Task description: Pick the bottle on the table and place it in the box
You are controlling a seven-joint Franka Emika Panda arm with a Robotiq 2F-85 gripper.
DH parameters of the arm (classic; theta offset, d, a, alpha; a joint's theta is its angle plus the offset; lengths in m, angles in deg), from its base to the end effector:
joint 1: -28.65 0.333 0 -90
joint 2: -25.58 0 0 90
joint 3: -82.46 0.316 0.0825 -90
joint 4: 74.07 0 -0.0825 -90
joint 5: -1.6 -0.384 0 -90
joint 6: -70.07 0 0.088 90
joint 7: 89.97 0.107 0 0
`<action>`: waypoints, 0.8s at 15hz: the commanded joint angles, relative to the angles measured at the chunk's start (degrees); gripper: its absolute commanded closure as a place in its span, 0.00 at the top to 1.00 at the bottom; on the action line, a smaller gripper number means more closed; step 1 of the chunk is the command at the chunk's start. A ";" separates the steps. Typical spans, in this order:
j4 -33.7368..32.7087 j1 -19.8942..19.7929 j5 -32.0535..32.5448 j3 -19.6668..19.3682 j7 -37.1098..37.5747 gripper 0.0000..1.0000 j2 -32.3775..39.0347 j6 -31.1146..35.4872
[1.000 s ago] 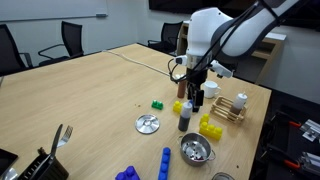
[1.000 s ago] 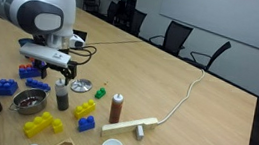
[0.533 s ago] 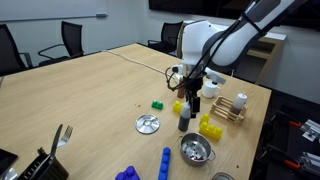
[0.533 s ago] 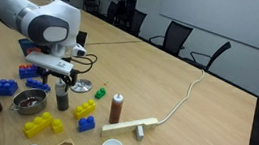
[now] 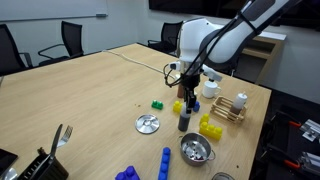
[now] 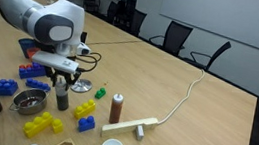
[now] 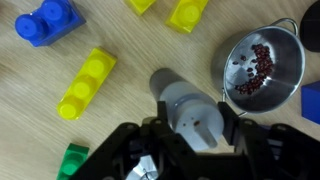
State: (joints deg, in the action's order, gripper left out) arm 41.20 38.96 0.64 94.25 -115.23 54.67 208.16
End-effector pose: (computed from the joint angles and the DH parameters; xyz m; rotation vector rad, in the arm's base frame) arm 0.5506 0.2223 0.1951 -2.7894 -1.1682 0.1462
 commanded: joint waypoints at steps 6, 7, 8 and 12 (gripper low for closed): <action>5.83 -5.87 -2.83 1.71 -0.73 0.27 -6.74 0.16; 7.95 -7.62 -5.67 2.42 -1.71 0.27 -9.11 1.28; 10.09 -9.35 -9.34 3.12 -2.96 0.27 -11.79 2.29; 18.47 -11.78 -20.79 0.99 -4.09 0.27 -22.96 5.01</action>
State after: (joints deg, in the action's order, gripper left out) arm 52.34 28.89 -13.75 95.44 -118.70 39.32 209.37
